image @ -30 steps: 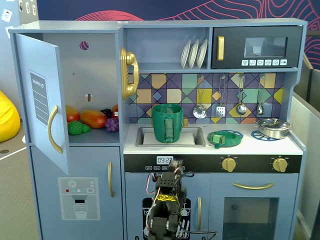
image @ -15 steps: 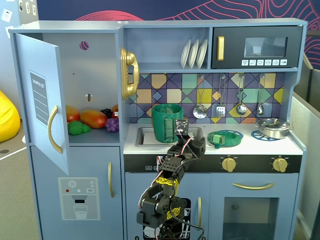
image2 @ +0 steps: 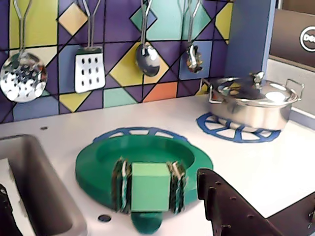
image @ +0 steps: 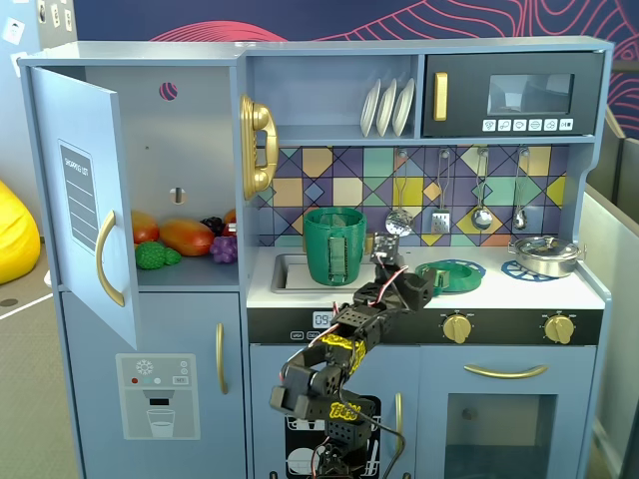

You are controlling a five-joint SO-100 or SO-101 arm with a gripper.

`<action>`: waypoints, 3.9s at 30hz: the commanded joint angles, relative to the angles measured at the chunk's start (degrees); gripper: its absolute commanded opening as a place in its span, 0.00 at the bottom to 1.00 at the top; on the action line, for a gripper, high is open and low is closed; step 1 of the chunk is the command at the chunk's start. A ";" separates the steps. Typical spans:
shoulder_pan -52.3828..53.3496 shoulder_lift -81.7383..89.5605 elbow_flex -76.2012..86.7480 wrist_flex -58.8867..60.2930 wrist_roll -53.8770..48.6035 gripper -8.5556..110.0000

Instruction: Pick up the lid from the counter and put it on the green recipient

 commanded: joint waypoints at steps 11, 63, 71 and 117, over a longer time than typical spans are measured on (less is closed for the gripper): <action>2.20 -15.03 -15.03 -6.50 2.37 0.47; -0.62 -38.85 -19.16 -19.86 2.81 0.39; -0.70 -40.69 -20.65 -19.86 3.25 0.36; -21.80 -18.98 -45.70 13.54 5.62 0.07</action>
